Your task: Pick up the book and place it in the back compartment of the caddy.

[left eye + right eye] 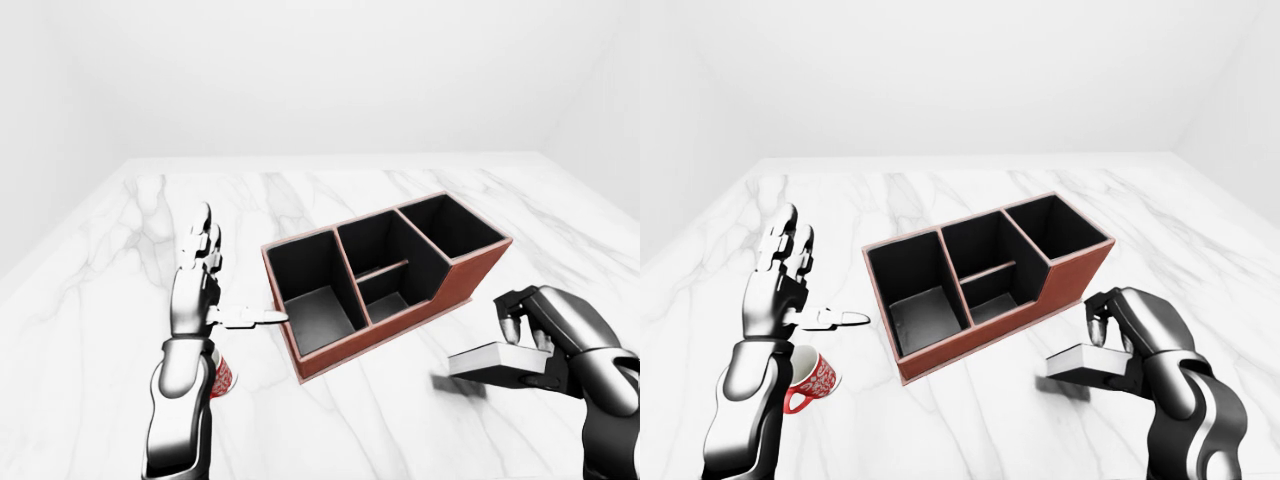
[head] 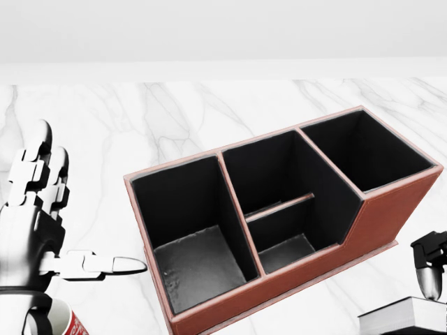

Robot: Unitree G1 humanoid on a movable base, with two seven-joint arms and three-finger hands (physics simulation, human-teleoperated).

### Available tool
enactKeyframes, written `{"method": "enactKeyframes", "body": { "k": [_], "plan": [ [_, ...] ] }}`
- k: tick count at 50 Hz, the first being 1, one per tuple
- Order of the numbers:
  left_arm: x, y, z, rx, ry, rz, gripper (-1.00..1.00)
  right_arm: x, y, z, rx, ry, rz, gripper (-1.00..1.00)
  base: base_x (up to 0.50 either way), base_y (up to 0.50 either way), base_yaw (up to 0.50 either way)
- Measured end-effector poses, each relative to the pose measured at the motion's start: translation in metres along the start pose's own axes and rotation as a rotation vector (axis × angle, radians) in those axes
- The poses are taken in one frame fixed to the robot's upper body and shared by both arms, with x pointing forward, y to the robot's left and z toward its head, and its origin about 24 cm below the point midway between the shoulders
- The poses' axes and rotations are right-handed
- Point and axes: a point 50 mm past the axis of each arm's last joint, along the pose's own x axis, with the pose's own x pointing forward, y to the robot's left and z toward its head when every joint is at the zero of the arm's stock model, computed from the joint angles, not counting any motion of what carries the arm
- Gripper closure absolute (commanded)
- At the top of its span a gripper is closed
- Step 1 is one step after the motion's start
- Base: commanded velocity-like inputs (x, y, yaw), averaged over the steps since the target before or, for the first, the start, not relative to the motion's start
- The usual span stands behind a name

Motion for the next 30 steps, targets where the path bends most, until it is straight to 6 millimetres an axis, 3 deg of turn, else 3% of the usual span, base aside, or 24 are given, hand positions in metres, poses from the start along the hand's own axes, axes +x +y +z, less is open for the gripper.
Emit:
{"method": "enactKeyframes", "body": {
  "k": [12,30],
  "plan": [
    [0.0,0.001,0.001,0.0,-0.004,0.002,-1.0,0.0,-0.026,0.031,-0.063,-0.09,-0.083,1.0,0.0,0.0,0.0],
    [0.0,0.0,0.0,-0.001,0.0,0.001,-1.0,0.007,-0.048,0.076,-0.084,-0.236,-0.184,1.0,0.0,0.0,0.0]
  ]
}}
